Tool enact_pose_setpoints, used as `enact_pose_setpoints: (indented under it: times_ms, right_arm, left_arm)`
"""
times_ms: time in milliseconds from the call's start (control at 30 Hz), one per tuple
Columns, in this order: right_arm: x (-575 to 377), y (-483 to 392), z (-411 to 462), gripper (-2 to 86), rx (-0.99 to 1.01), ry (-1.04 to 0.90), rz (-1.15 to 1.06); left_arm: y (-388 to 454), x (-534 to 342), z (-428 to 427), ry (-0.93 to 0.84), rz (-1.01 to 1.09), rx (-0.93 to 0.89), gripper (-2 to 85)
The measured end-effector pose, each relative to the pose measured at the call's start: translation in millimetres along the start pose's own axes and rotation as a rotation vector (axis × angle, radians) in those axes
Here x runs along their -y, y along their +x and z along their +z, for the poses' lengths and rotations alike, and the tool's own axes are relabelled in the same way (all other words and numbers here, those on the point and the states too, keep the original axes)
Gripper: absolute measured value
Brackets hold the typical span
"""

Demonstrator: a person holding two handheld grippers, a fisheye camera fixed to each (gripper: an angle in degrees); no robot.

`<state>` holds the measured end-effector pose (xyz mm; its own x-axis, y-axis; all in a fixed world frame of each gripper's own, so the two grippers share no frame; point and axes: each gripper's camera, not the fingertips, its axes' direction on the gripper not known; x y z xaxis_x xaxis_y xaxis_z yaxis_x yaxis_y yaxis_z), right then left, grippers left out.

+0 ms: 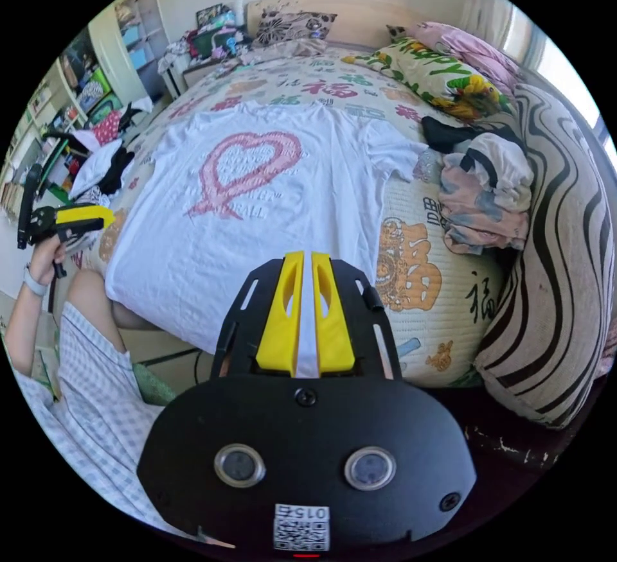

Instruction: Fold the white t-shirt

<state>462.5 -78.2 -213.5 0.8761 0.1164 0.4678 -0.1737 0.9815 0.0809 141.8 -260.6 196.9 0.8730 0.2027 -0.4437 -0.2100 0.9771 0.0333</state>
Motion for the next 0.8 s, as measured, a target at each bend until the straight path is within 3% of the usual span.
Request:
enact_pose_setpoints:
  times_ms: [300,467,800]
  right_arm:
    - [56.4,131.3,11.8,5.0,0.053,0.104,0.296]
    - [104.6,201.4,37.1,5.1,0.069,0.106,0.414]
    - [157.6,267.3,88.1,4.7,0.130,0.044,0.450]
  left_arm:
    - [111.4,242.8,104.0,0.086,0.274,-0.121,6.4]
    - [186.1,379.4,181.1,0.103,0.362,-0.089,6.7]
    - [301.5,568.3,364.9,0.053,0.402,-0.126,8.3]
